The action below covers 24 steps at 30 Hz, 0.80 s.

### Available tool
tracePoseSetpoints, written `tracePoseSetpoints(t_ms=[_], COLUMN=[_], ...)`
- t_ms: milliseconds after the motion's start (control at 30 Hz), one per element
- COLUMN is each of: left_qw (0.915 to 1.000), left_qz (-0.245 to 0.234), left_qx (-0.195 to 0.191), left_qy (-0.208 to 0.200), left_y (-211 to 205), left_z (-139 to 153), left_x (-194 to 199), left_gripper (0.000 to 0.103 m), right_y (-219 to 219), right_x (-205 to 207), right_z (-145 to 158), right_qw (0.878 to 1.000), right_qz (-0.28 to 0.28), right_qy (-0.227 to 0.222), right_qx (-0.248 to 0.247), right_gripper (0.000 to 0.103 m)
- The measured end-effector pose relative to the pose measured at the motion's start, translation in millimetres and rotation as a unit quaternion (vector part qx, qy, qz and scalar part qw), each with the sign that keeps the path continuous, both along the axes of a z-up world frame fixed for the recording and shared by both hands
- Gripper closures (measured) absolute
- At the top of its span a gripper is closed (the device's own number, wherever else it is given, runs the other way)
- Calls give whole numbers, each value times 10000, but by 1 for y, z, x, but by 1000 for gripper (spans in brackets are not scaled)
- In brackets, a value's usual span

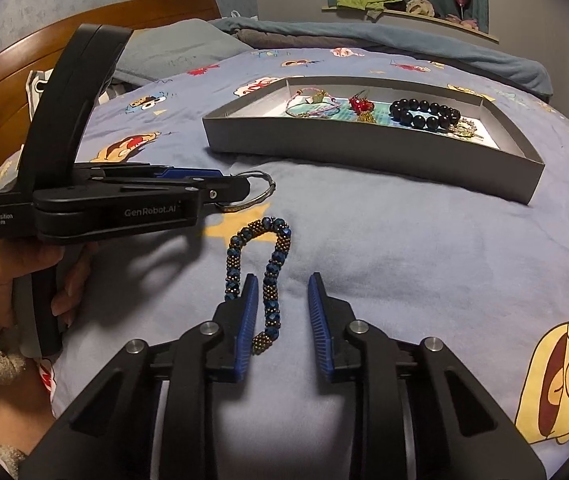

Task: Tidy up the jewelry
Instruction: 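Grasp the blue bead bracelet with right tool while left grasps silver hoop, then carry the blue bracelet over the tray while left tool carries the hoop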

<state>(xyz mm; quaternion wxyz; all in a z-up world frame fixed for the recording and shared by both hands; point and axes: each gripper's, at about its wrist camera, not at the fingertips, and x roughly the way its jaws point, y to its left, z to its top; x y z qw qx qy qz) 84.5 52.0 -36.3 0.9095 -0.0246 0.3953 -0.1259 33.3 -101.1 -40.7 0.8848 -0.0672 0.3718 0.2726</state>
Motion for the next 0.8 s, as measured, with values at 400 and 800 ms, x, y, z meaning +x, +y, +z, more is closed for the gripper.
tracePoseSetpoints(t_ms=[400,800], left_qw=[9996,9964], left_qz=[18,-285], left_qx=[-75,28], left_qy=[-281,-795], left_y=[6,0], left_z=[8,31], left_x=[-12,-32], left_gripper=[98,98], right_y=[3,-4], right_x=[-5,-10], right_z=[3,21], right_qw=[9998,9980], right_qz=[112,46], right_qy=[-187,-620], right_qx=[21,137], right_gripper=[96,96])
